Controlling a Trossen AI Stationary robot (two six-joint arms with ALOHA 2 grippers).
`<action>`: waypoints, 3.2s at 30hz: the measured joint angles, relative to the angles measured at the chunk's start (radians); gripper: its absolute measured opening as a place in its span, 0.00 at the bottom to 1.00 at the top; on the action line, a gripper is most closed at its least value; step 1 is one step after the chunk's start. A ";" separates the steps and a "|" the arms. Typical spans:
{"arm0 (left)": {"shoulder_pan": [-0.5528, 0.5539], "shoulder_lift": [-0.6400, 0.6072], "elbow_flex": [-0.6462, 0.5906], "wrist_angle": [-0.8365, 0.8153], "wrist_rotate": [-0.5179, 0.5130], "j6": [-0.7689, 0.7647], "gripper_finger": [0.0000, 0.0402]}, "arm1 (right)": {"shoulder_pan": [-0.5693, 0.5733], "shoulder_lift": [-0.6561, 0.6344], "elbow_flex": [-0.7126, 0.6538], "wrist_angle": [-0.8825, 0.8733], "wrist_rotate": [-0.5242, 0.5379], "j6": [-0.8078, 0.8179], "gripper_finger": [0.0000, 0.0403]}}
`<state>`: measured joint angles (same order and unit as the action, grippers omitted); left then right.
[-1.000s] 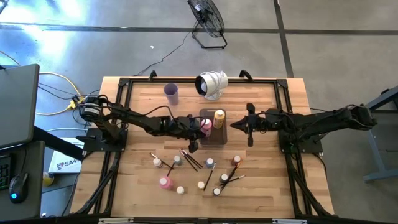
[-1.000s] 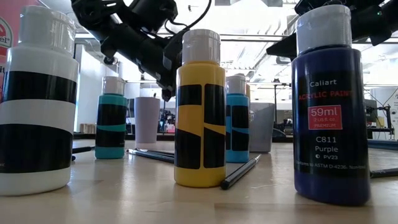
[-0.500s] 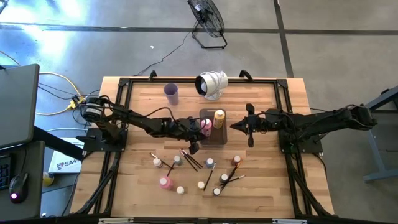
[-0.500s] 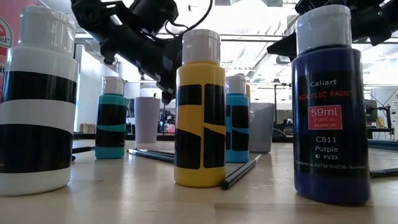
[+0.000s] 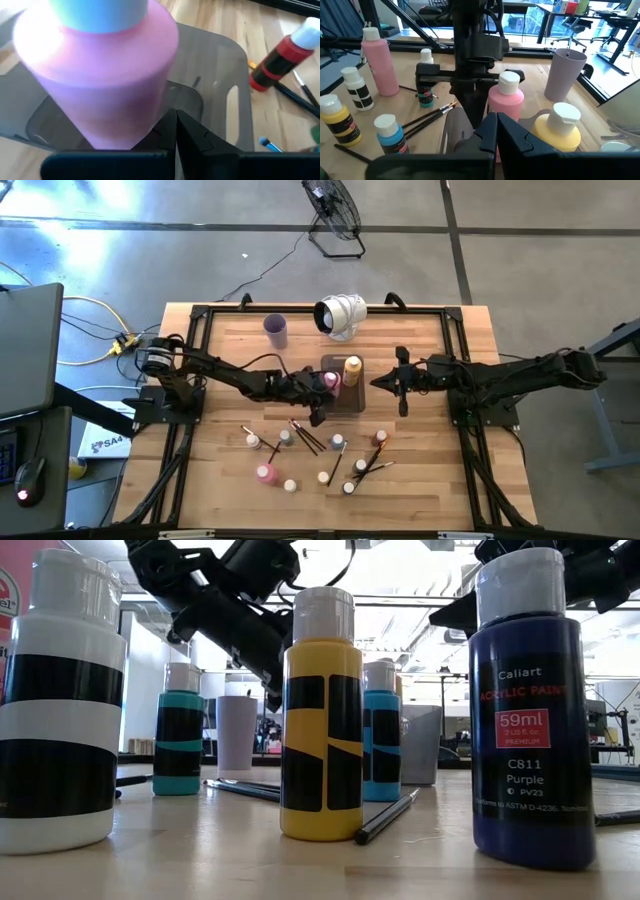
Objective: Pick & Place Paint Supplies
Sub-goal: Put the top pink paint bottle into the black bin, then put the pink paint bottle into the black bin
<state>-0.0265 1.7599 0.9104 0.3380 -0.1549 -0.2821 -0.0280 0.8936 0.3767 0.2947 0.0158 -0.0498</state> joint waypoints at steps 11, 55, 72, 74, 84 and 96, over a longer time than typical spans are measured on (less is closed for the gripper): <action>0.000 0.000 0.000 0.000 -0.090 0.052 0.01 | 0.000 0.000 0.000 0.000 0.000 0.000 0.00; 0.067 0.000 -0.001 0.014 -0.102 0.179 0.01 | 0.000 0.000 0.000 0.000 0.008 0.000 0.00; 0.066 0.000 -0.001 0.029 -0.087 0.181 0.01 | 0.000 0.000 0.000 0.001 0.007 0.001 0.00; 0.066 0.000 -0.001 0.052 -0.059 0.181 0.01 | 0.000 0.000 0.000 0.001 0.007 0.001 0.00; 0.048 0.000 -0.001 0.086 0.016 0.165 0.01 | 0.000 0.000 0.000 0.001 -0.019 0.003 0.00; 0.017 -0.068 -0.001 0.069 0.067 0.203 0.01 | 0.000 0.000 0.000 0.000 -0.019 0.005 0.00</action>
<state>-0.0094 1.6924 0.9096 0.4072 -0.0875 -0.0792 -0.0284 0.8936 0.3767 0.2950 -0.0036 -0.0448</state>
